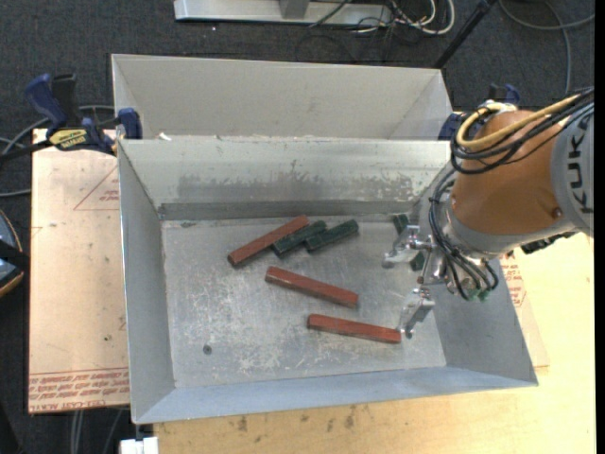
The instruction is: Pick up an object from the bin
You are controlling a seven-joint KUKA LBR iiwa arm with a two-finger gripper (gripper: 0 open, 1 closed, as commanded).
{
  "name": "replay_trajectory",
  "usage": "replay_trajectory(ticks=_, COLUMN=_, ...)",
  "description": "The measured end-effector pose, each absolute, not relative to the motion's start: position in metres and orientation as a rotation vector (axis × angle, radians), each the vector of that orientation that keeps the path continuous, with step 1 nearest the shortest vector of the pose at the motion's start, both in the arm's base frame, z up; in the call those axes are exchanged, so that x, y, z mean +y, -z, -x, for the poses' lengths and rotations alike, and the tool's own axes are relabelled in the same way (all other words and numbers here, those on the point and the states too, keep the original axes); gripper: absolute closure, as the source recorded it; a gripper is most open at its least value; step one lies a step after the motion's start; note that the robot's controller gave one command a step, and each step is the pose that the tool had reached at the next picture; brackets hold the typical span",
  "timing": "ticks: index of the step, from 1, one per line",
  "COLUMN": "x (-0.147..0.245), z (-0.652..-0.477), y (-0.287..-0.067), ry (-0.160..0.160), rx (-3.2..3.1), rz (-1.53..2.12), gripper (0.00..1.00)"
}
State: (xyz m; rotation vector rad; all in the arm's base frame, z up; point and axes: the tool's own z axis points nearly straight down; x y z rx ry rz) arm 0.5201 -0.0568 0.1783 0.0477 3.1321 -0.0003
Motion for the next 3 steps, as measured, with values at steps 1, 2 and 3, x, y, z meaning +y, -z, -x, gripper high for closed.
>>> replay_trajectory(ticks=1, x=-0.071, z=-0.520, y=-0.078, ry=-0.001, rx=3.135, rz=0.041, gripper=1.00)
replay_trajectory(ticks=2, x=-0.071, z=-0.520, y=-0.078, ry=-0.001, rx=3.135, rz=0.042, gripper=1.00)
replay_trajectory(ticks=3, x=-0.091, z=-0.515, y=-0.229, ry=0.001, rx=3.132, rz=0.143, gripper=1.00)
